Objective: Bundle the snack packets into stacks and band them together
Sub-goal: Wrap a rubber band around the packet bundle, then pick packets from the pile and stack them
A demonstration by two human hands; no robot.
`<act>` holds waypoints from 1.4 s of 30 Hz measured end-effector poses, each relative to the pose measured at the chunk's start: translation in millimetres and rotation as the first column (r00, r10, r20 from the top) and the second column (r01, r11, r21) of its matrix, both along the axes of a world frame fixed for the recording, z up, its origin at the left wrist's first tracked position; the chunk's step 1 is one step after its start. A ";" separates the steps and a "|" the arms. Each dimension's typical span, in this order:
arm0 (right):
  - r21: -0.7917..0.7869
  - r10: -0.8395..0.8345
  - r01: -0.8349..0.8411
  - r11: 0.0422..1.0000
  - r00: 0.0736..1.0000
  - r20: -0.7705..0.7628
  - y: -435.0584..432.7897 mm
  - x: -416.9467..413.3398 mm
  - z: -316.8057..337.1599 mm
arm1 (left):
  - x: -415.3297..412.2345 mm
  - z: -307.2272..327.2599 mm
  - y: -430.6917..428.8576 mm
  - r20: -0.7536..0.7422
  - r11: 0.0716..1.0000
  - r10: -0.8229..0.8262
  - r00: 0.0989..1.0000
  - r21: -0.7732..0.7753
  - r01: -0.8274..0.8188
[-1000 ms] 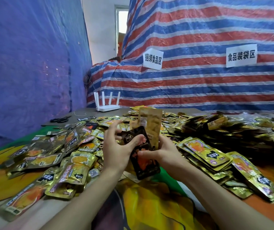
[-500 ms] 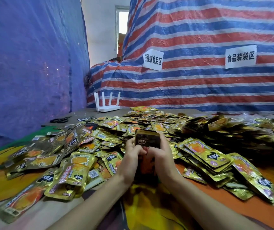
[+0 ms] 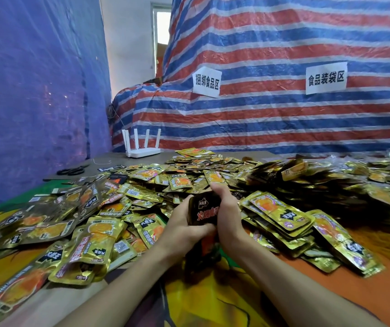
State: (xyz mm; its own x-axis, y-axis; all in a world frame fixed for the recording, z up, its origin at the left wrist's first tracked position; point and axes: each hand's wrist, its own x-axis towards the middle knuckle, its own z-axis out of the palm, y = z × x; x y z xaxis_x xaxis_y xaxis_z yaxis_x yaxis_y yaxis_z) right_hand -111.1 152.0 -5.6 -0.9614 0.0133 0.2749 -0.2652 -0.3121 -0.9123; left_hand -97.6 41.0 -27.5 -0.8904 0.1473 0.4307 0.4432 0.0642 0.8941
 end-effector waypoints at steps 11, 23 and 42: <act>0.559 -0.201 0.261 0.787 0.965 -0.168 56.2 23.2 15.2 | 16.4 3.9 6.6 -0.093 0.988 0.039 0.995 -0.147 -0.052; 0.921 -0.615 0.103 -0.375 0.716 -0.330 272.4 67.0 20.0 | 31.8 7.6 12.7 -0.070 0.973 -0.142 0.987 -0.195 0.126; 0.919 -0.676 0.179 -0.351 0.630 -0.381 282.4 58.7 42.0 | 22.5 4.1 6.9 -0.077 0.971 -0.147 0.986 -0.199 0.129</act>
